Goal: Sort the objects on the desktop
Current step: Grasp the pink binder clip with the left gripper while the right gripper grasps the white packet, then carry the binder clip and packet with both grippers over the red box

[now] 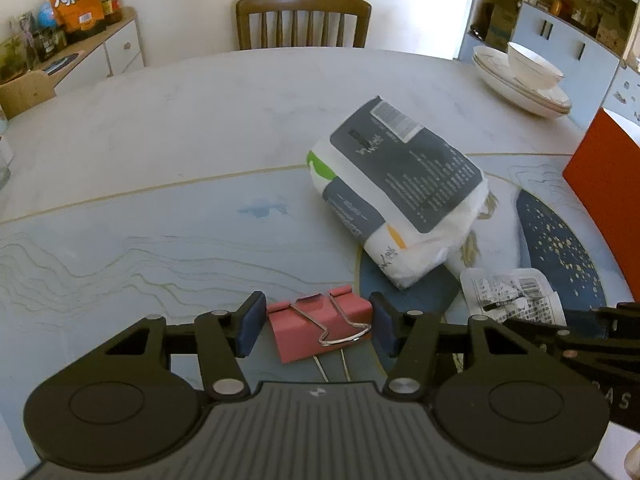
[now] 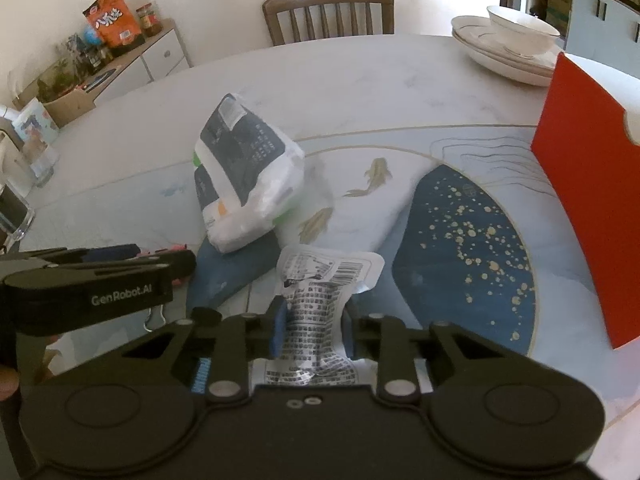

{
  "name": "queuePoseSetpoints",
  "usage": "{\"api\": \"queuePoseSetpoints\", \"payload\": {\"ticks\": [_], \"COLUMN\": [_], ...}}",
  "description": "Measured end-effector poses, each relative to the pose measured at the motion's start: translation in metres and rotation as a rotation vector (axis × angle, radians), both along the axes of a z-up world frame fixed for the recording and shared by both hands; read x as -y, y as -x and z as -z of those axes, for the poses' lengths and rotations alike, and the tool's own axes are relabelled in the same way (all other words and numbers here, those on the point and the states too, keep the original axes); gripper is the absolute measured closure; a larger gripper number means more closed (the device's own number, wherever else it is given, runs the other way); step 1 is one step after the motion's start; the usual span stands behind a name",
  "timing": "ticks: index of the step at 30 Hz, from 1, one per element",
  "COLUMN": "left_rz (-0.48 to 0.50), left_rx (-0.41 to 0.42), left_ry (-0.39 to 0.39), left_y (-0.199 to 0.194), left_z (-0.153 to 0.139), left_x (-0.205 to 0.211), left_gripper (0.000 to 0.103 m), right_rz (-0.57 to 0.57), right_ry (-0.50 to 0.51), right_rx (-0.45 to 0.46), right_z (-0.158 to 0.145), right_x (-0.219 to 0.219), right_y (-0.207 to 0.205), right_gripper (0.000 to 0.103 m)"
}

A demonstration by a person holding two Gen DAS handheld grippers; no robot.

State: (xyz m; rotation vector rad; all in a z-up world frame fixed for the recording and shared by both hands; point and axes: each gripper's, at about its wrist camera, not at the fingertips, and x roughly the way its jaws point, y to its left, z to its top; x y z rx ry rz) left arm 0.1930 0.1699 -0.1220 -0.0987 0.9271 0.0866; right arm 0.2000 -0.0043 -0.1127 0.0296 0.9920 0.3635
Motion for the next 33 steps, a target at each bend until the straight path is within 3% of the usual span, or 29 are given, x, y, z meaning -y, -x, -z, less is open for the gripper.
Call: {"api": "queuePoseSetpoints", "payload": {"ticks": [6, 18, 33], "left_rz": [0.020, 0.055, 0.155], "left_rx": [0.016, 0.042, 0.062], "left_ry": [0.002, 0.002, 0.032], "left_y": [0.006, 0.021, 0.028], "left_z": [-0.007, -0.031, -0.064], "left_x": [0.009, 0.031, 0.095], "left_gripper": [0.048, 0.048, 0.048], "right_rz": [0.005, 0.050, 0.103], "right_ry": [-0.018, -0.069, -0.138], "right_rx": [0.036, 0.051, 0.078], "right_z": [-0.009, -0.021, -0.054], "right_x": [0.008, 0.039, 0.101], "right_y": [0.002, 0.006, 0.022], "right_gripper": [0.085, 0.086, 0.086]}}
